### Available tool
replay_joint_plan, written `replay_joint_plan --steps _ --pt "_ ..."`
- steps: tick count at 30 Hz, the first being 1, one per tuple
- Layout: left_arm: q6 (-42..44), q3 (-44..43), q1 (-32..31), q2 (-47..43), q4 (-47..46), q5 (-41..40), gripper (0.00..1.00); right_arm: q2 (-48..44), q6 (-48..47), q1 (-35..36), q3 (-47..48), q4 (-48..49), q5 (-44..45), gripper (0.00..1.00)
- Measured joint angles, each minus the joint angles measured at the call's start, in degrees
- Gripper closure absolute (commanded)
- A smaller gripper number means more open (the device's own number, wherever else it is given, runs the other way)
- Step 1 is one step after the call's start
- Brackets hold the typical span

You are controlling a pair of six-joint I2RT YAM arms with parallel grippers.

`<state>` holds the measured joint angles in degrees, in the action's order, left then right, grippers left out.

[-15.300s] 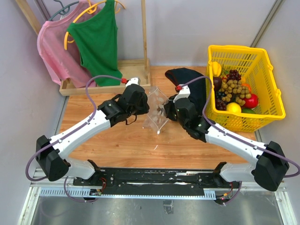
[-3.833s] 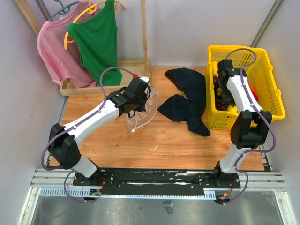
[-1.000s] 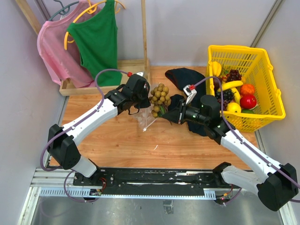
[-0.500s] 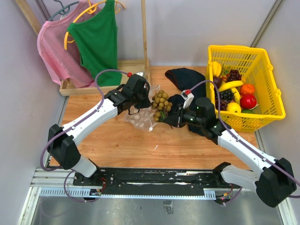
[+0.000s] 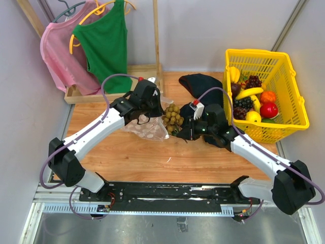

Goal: Place the food in the zip-top bag and seal the zipper
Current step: Place the fake fruit in the zipper food storage bag.

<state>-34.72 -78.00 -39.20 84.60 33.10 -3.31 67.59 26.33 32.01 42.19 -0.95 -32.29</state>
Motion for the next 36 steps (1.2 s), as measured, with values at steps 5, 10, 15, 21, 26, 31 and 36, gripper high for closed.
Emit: replay_joint_plan --steps 5,10,15,21,26,31,36 --pt "1.18 0.0 -0.7 -0.02 -0.04 0.04 1.0 -0.09 0.15 -0.13 0.28 2.29 -2.82 0.99" --pt "1.49 0.68 -1.25 -1.27 -1.97 0.07 1.0 -0.24 4.35 -1.68 -0.55 9.7 -7.1 0.99" --pt "1.38 3.39 -1.25 -4.46 -6.1 1.14 1.0 -0.15 7.28 -2.47 -1.4 13.84 -9.14 0.99" --pt "1.29 4.31 -1.55 -5.27 -9.14 3.37 1.0 2.43 5.68 -2.49 -1.33 12.57 -9.11 0.99" --pt "1.29 5.22 -1.84 -5.42 -9.6 4.09 1.0 4.87 0.5 -2.47 -0.07 7.52 -8.94 0.99" --pt "1.6 5.38 -1.86 -5.42 -9.86 4.33 1.0 5.33 -5.64 -2.38 3.52 1.25 -8.39 0.99" --pt "2.51 5.38 -1.88 -5.33 -9.49 3.37 1.0 4.26 -9.99 -2.38 4.15 -1.31 -8.57 0.99"
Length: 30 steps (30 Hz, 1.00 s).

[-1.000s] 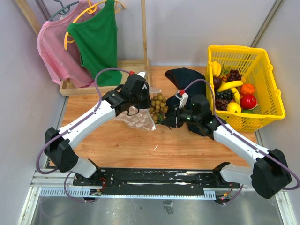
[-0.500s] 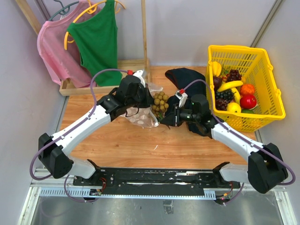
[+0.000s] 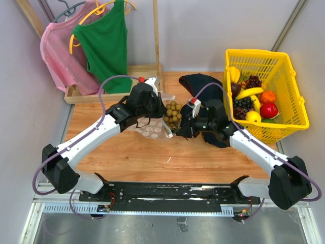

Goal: Place the food in the zip-top bag and seal the zipper
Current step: Place the fake fruit in the zipper food storage bag.

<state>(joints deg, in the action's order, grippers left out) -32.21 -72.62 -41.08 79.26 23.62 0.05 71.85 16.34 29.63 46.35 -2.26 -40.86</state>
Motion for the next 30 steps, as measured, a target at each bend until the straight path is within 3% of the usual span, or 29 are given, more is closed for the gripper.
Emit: replay_joint_plan --steps 8,13,24,27,30 --pt "0.48 -0.13 0.0 0.83 2.16 -3.82 1.0 -2.32 -6.19 0.39 0.13 -4.02 0.98 0.99" --pt "0.46 -0.13 0.0 1.95 2.95 -4.22 0.92 -1.38 -10.08 1.64 1.53 -9.7 4.81 0.99" --pt "0.26 -0.15 0.0 4.55 4.66 -7.15 0.85 2.45 -11.5 4.76 1.92 -10.95 9.7 0.99" --pt "0.35 -0.35 0.0 6.25 5.75 -8.5 0.85 3.74 -11.5 5.4 1.92 -10.91 10.54 0.99" --pt "0.74 -0.83 0.0 7.87 6.45 -9.84 0.95 4.7 -11.5 5.66 1.92 -10.91 11.06 0.99"
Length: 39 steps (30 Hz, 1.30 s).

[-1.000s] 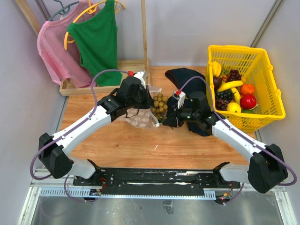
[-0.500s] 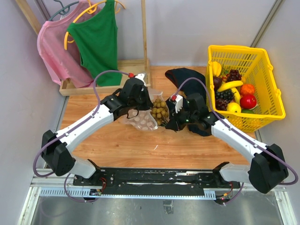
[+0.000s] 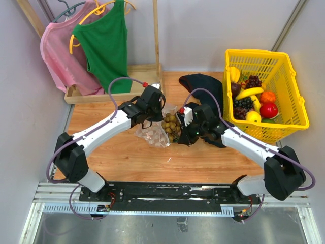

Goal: Place the food in the zip-top bag and seal the zipper
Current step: Place the fake fruit in the zipper food storage bag.

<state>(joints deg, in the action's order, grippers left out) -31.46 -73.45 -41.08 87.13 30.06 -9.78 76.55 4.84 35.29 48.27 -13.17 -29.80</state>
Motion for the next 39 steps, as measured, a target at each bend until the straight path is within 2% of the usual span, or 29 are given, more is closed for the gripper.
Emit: replay_joint_plan --steps 2,8,22,30,39 --pt "0.28 -0.5 0.0 1.03 0.35 -0.72 0.99 0.42 -0.02 0.0 0.0 0.0 0.22 0.99" --pt "1.16 -1.27 -0.55 2.19 0.92 -1.07 1.0 1.62 -0.22 0.0 0.39 -0.57 0.94 0.99" --pt "5.92 -3.48 -4.94 -0.5 0.87 0.9 1.0 5.53 -0.2 -0.28 8.15 -7.43 1.44 0.99" --pt "5.53 -3.48 -5.33 -2.01 1.77 0.9 1.0 5.53 2.25 -3.78 9.31 -9.73 1.33 0.99" --pt "4.52 -4.28 -5.68 -3.89 3.08 0.44 1.0 5.53 5.46 -4.26 13.4 -13.11 1.73 0.99"
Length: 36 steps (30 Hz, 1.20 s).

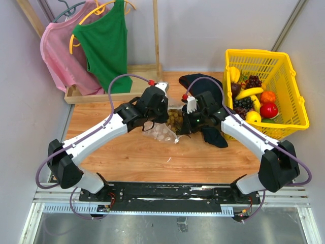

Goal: Place the food in the zip-top bag and seal the zipper
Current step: Place the fake fruit in the zipper food storage bag.

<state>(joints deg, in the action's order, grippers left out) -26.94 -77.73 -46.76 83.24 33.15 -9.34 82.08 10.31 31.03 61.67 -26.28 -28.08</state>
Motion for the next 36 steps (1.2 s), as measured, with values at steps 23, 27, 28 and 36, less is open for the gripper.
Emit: replay_joint_plan --steps 23,27,28,36 --pt "-7.08 -0.48 -5.57 0.13 -5.64 6.08 1.0 -5.68 19.74 0.0 -12.5 28.33 0.68 0.99" --pt "-8.85 -0.28 -5.57 0.13 -8.66 7.74 1.0 -5.64 21.18 0.02 -14.86 33.57 0.5 0.92" --pt "-9.09 -0.26 -5.57 0.13 -9.2 7.76 1.0 -5.62 21.22 0.02 -14.91 34.34 0.26 0.89" --pt "-10.88 2.08 -5.51 -2.01 -11.91 5.92 0.99 -5.81 20.39 0.04 -15.47 36.72 -1.18 0.49"
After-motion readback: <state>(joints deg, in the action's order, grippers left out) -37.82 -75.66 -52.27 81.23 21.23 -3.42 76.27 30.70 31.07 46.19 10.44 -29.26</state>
